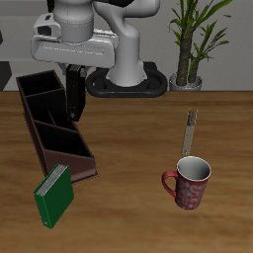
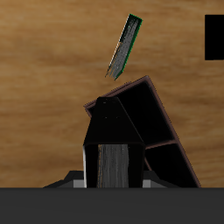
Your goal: Place the black book into the right desk caddy's left compartment and place the red mug into the right desk caddy's right compartment
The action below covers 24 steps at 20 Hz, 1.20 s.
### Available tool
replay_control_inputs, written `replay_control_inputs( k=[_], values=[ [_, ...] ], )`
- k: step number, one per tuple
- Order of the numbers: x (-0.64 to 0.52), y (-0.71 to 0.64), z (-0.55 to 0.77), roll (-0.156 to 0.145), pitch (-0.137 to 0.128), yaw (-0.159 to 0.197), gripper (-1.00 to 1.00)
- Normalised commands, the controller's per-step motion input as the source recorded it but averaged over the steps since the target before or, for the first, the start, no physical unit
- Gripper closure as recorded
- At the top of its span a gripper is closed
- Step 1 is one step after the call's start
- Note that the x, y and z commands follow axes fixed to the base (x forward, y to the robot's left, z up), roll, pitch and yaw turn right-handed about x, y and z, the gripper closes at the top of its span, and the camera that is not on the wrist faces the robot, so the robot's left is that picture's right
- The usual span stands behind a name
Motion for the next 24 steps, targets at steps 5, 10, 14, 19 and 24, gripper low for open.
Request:
replay_control_inputs(
  k=[5,10,14,19,24],
  values=[
    [0.02,-0.15,-0.05,-0.037,-0.007,0.010,1.00],
    [0.01,-0.08,-0.10,-0.028,0.001,-0.003,1.00],
    [0.05,-0.14,-0.17,-0.036,0.007,0.014,1.00],
    [0.02,-0.10,-0.12,-0.026,0.015,-0.004,1.00],
    [-0.02,-0.10,-0.14,-0.016,0.011,-0.004,1.00]
  ],
)
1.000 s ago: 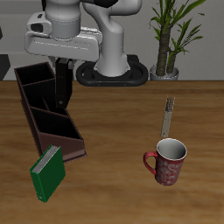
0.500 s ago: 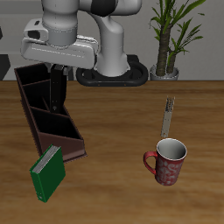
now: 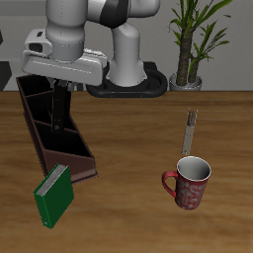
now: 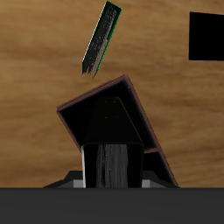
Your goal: Place the black book into the right desk caddy's left compartment and place the red mug into the right desk caddy's right compartment
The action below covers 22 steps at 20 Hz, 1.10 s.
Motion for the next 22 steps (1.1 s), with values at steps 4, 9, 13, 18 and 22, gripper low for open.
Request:
replay_control_inputs(
  k=[4,9,13,18,22],
  values=[
    [0.03,-0.08,-0.17,-0.019,0.027,0.000,1.00],
    [0.05,0.00,-0.11,-0.008,0.014,0.018,1.00],
    [0.04,0.02,-0.13,0.007,0.023,0.003,1.00],
    [0.06,0.01,-0.15,-0.002,0.025,0.004,1.00],
    [0.03,-0.03,-0.10,-0.020,0.018,-0.018,-1.00]
  ],
)
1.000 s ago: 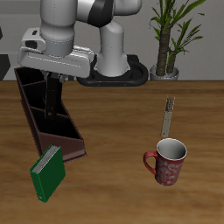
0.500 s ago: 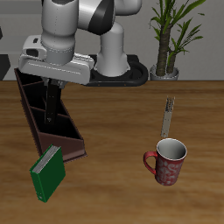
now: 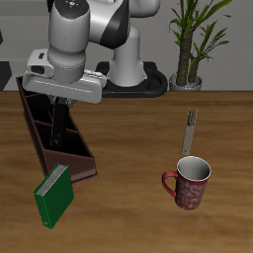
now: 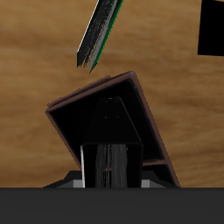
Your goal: Place the black book into the right desk caddy's left compartment and place the red mug into the right desk caddy's right compartment
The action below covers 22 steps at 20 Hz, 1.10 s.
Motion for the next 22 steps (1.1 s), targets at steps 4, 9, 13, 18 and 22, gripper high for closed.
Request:
replay_control_inputs(
  k=[4,9,13,18,22],
  values=[
    [0.02,-0.01,-0.03,-0.014,0.006,-0.004,-1.00],
    [0.02,0.02,0.03,-0.002,-0.005,0.001,-1.00],
    [-0.02,0.06,0.08,0.009,-0.018,0.004,-1.00],
    [-0.06,0.10,0.08,0.013,-0.026,-0.004,-1.00],
    [-0.09,0.22,0.10,0.027,-0.049,0.004,-1.00]
  ],
)
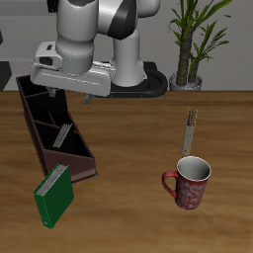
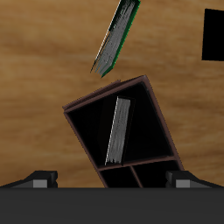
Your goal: Place the black book into the right desk caddy's left compartment and place the red mug into the right desk caddy's right compartment
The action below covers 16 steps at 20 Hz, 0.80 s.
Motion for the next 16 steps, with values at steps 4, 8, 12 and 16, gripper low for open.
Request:
replay_control_inputs(
  k=[4,8,12,16],
  values=[
    [-0.15,0.49,0.11,0.043,-0.066,0.020,-1.00],
    [-0.08,0.58,0.11,0.064,-0.068,-0.009,-1.00],
    [-0.01,0.34,0.04,0.052,-0.030,0.002,-1.00],
    [0.05,0.45,-0.01,0.056,-0.015,-0.004,-1.00]
  ],
)
